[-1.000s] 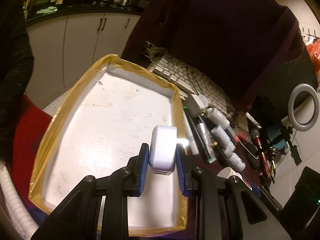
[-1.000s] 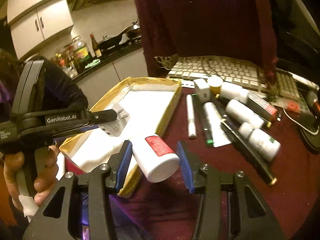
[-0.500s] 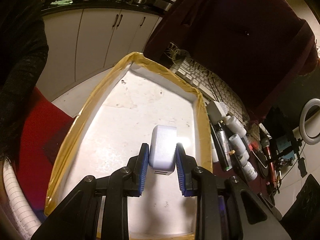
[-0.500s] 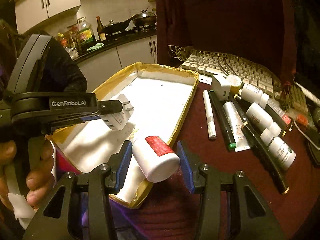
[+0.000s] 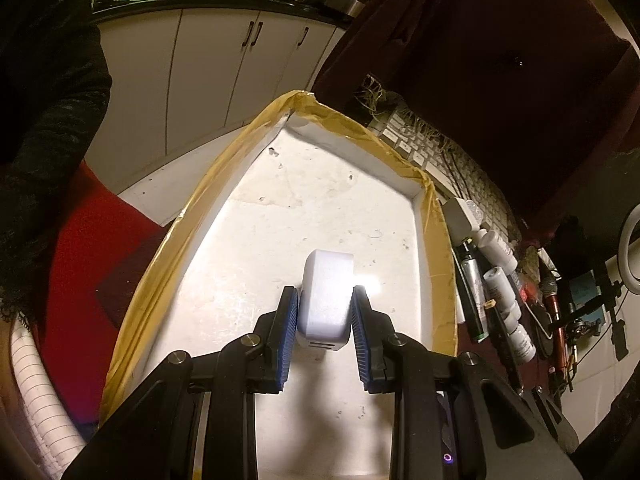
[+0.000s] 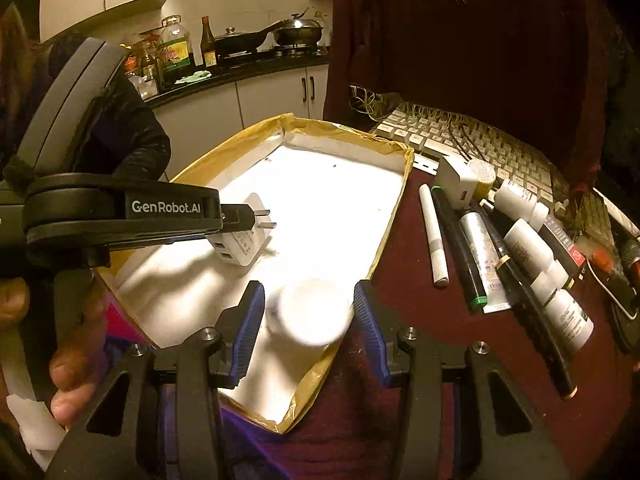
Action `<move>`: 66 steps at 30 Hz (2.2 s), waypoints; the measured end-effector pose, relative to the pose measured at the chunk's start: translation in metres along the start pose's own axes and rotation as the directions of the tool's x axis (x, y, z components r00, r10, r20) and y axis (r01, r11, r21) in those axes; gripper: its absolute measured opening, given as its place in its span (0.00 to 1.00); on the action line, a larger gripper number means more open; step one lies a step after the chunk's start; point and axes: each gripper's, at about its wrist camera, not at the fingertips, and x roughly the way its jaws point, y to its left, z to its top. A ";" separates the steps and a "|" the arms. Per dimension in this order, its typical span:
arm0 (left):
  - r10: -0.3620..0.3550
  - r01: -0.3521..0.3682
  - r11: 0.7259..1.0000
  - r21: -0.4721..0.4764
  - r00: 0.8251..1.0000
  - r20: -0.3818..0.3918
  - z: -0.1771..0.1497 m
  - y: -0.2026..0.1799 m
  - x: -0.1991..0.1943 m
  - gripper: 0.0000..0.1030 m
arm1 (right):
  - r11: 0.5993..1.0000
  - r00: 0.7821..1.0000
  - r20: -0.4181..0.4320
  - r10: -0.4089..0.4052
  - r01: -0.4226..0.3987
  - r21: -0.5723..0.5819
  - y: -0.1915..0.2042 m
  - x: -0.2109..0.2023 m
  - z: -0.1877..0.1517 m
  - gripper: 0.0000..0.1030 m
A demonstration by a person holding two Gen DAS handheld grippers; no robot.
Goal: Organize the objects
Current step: 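Carry the charger into the white tray with the left tool while the right tool places the red-labelled bottle there, then reach for and grasp the black gold-tipped marker with the right tool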
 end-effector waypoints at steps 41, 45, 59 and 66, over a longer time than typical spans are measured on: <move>-0.113 0.077 0.958 0.276 0.987 0.117 -0.052 -0.120 -0.029 0.67 | 0.897 0.990 -0.116 -0.076 0.119 0.425 -0.171 -0.051 -0.063 0.58; -0.112 0.077 0.950 0.302 0.988 0.102 -0.059 -0.134 -0.025 0.67 | 0.895 0.992 -0.112 -0.057 0.101 0.434 -0.173 -0.053 -0.063 0.68; -0.120 0.093 0.942 0.323 0.991 0.064 -0.066 -0.144 -0.019 0.67 | 0.886 0.995 0.005 0.097 -0.089 0.455 -0.168 -0.069 -0.067 0.77; -0.119 0.100 0.947 0.304 0.992 0.045 -0.066 -0.139 -0.015 0.67 | 0.910 0.999 0.044 0.019 -0.036 0.413 -0.161 -0.082 -0.056 0.75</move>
